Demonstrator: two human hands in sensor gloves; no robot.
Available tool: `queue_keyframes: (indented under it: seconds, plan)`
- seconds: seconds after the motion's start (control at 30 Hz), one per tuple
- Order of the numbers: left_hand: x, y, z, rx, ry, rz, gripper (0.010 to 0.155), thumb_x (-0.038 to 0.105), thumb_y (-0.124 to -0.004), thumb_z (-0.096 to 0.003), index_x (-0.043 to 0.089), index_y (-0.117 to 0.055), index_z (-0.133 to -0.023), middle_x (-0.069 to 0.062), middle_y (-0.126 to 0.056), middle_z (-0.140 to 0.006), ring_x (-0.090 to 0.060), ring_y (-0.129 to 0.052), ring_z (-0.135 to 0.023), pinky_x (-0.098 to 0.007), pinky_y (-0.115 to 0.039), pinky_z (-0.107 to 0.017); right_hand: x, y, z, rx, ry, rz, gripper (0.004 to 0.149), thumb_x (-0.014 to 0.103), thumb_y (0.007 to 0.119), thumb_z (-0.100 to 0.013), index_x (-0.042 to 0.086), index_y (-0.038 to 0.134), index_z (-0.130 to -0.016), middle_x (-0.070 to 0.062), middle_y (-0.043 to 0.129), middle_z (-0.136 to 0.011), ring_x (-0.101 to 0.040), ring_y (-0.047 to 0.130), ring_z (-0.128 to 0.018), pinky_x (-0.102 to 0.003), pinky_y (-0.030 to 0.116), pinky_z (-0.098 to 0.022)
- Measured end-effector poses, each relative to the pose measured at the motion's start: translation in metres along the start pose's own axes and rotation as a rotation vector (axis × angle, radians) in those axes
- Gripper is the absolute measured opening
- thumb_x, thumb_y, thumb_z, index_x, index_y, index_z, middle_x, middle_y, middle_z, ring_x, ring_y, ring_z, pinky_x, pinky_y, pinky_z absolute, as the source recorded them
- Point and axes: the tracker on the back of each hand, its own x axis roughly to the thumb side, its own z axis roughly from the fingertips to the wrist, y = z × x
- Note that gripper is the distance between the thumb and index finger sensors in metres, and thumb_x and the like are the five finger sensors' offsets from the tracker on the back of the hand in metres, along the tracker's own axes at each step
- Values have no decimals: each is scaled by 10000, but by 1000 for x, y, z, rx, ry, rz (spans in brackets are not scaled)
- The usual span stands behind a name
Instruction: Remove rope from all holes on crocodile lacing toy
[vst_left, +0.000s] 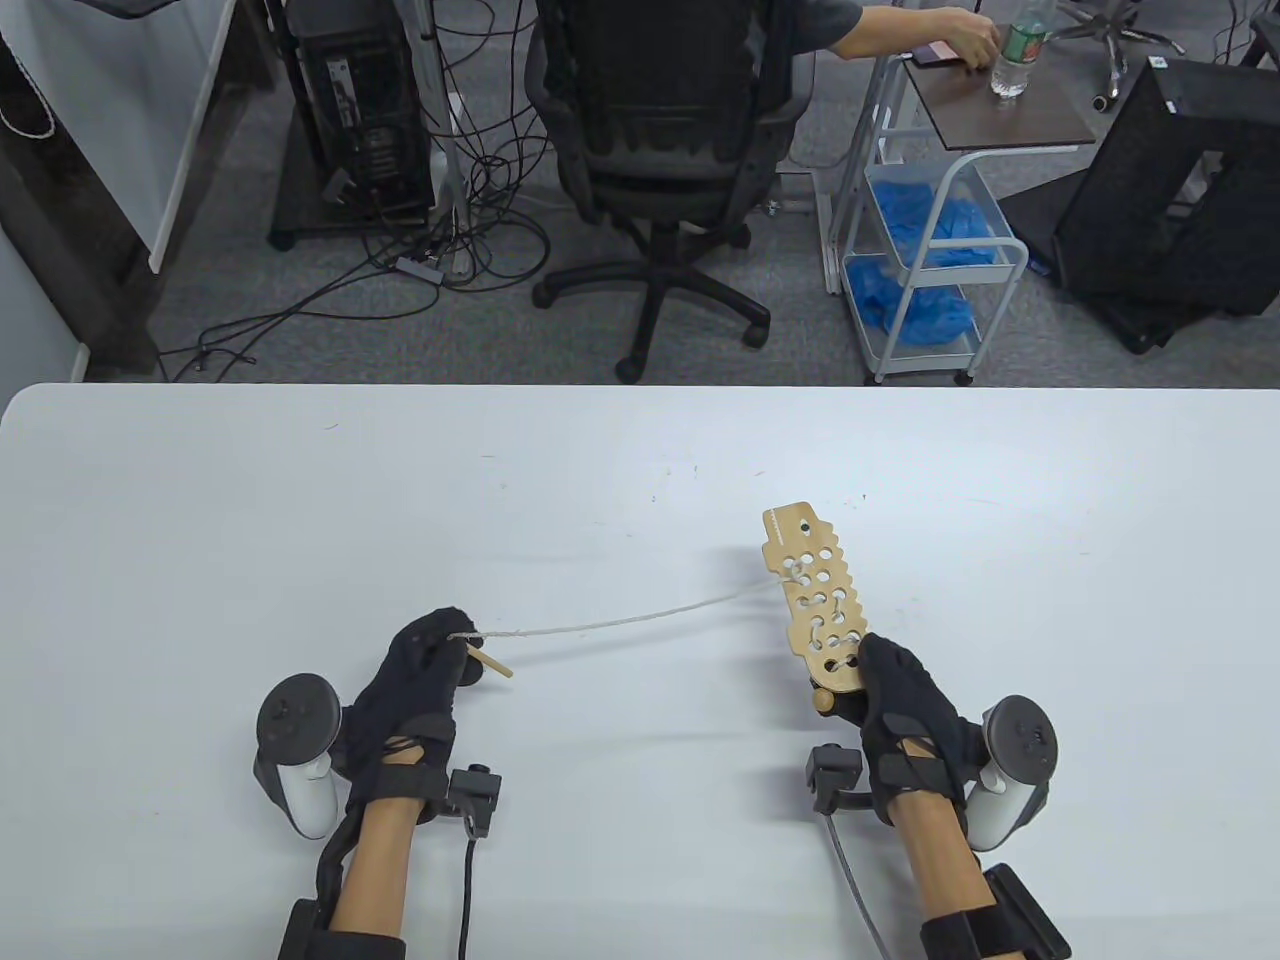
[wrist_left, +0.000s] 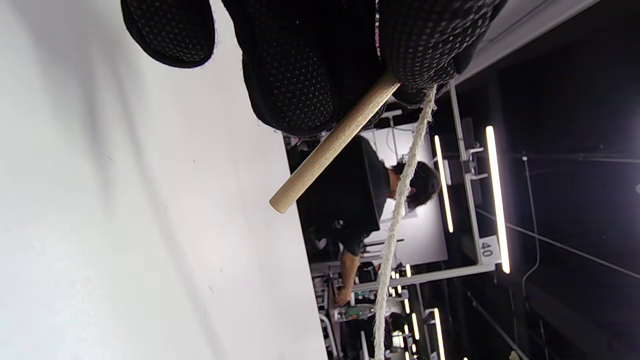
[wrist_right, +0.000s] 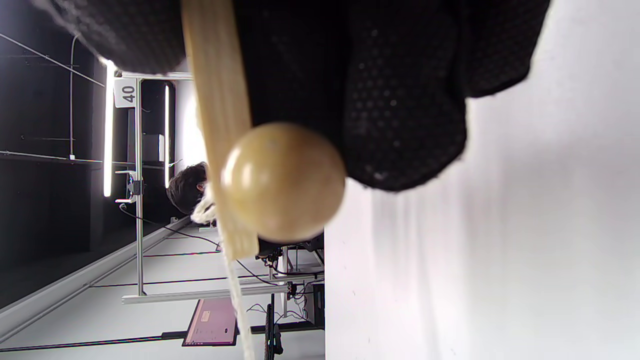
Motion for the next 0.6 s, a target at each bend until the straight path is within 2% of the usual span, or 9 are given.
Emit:
queue_keyframes:
  seconds: [0.43,0.6]
  plan:
    - [-1,-1,0,4,8,-3,438,359,-791,-514,412,-774,-948,17,-913,-912,-173,-945,-726,-586,-694,-679,-1,2,1,7,-2,3,471,397,799,-433,22,831,-716,-186,1034,-486,-386,1023,-395,-629,743,-470]
    - [1,-13,3,25,-17,-48,442,353,-797,-505,407,-778,-943,25,-949,-859,-164,-969,-683,-579,-711,-666,-2,12,6,43,-23,53,471,395,801,-431,18,834,-711,-189,1036,-477,-387,1026,-384,-630,744,-464]
